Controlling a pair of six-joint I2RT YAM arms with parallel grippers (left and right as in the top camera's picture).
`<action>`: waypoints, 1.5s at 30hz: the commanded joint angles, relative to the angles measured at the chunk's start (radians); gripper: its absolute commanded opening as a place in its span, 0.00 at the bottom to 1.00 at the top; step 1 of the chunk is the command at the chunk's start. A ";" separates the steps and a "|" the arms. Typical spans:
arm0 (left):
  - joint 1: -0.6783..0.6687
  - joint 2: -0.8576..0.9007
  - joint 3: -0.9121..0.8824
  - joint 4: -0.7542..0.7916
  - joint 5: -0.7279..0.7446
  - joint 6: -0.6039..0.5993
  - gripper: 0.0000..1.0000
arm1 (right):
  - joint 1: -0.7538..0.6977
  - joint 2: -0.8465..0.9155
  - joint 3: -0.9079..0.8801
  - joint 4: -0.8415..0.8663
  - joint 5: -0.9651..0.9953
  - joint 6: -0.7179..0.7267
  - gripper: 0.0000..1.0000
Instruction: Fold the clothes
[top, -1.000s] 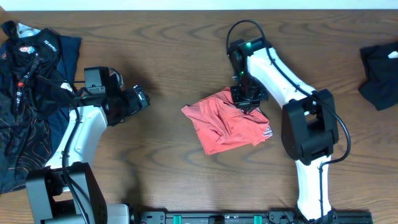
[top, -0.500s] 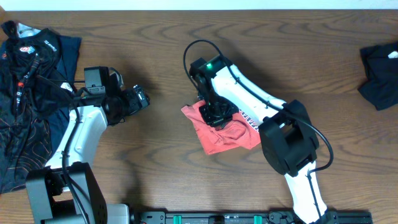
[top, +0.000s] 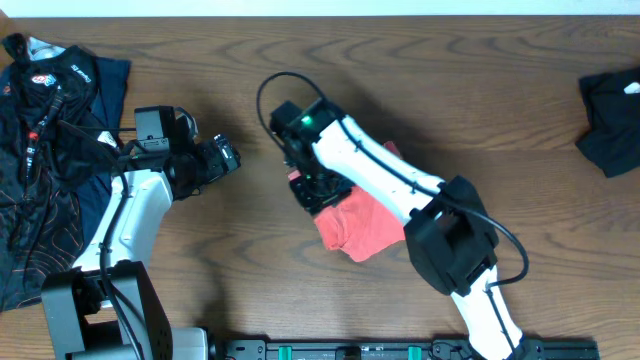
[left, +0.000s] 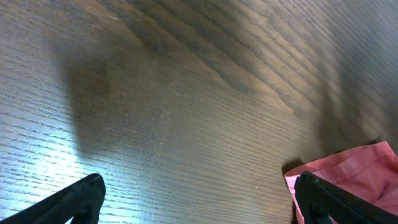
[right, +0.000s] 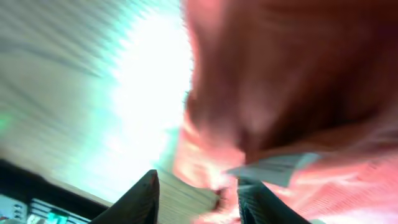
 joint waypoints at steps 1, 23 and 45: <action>0.004 -0.004 0.000 0.001 -0.002 -0.002 0.99 | -0.020 -0.005 0.025 0.000 -0.002 0.068 0.38; 0.029 -0.003 0.000 -0.029 -0.006 -0.002 0.99 | -0.686 0.028 -0.014 -0.121 -0.502 -0.558 0.99; 0.029 -0.003 0.000 -0.085 -0.005 -0.002 0.99 | -0.662 0.132 -0.305 0.068 -0.645 -0.644 0.99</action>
